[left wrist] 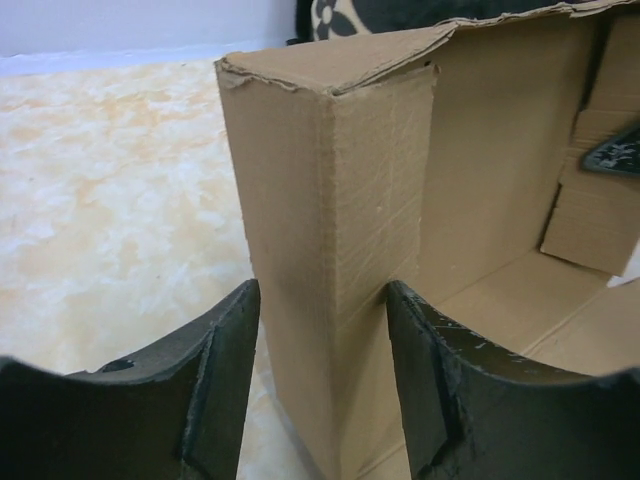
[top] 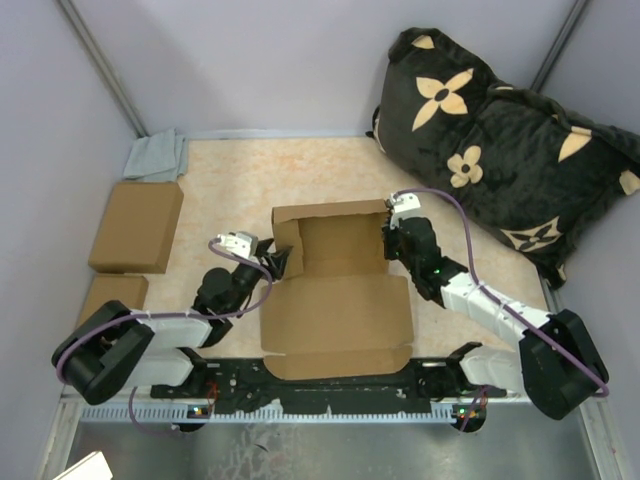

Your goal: Fold the paper box

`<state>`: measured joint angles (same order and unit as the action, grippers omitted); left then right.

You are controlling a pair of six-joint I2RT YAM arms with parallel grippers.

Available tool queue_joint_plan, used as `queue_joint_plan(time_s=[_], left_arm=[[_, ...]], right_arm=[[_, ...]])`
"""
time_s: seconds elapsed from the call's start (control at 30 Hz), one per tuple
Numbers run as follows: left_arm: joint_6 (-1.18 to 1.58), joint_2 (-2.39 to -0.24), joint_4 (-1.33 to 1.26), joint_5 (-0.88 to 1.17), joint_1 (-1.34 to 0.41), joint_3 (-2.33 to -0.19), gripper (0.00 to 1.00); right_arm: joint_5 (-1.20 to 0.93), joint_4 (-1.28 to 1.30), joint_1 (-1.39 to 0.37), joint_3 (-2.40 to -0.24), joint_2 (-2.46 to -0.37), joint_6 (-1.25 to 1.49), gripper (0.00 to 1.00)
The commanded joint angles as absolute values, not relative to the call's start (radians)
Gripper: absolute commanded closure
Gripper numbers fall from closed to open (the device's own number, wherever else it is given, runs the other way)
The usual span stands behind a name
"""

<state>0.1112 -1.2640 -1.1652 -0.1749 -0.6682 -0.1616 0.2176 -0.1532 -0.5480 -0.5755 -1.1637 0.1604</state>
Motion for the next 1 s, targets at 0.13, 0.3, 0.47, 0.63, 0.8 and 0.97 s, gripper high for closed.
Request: queue_joint_plan(time_s=[0.13, 0.3, 0.47, 0.63, 0.8, 0.97], left_arm=[[0.102, -1.311, -1.308, -0.071, -0.672, -0.151, 0.32], [0.079, -1.316, -1.203, -0.151, -0.672, -0.196, 0.35], [0.089, -1.285, -0.993, -0.225, -0.682, -0.29, 0.52], [0.076, -1.283, -0.734, -0.388, -0.722, -0.427, 0.58], [0.117, -1.311, -0.536, -0.501, -0.738, -0.526, 0.59], [0.183, -1.341, -0.429, -0.549, -0.743, -0.561, 0.73]], right_arm=[[0.069, -0.258, -0.568, -0.574, -1.085, 0.137, 0.96], [0.05, -0.271, -0.569, -0.549, -1.037, 0.131, 0.95], [0.089, -0.238, -0.575, -0.569, -1.056, 0.134, 0.95], [0.185, -0.186, -0.584, -0.618, -1.109, 0.162, 0.95], [0.262, -0.126, -0.586, -0.657, -1.151, 0.216, 0.95], [0.311, -0.096, -0.586, -0.672, -1.172, 0.242, 0.95]])
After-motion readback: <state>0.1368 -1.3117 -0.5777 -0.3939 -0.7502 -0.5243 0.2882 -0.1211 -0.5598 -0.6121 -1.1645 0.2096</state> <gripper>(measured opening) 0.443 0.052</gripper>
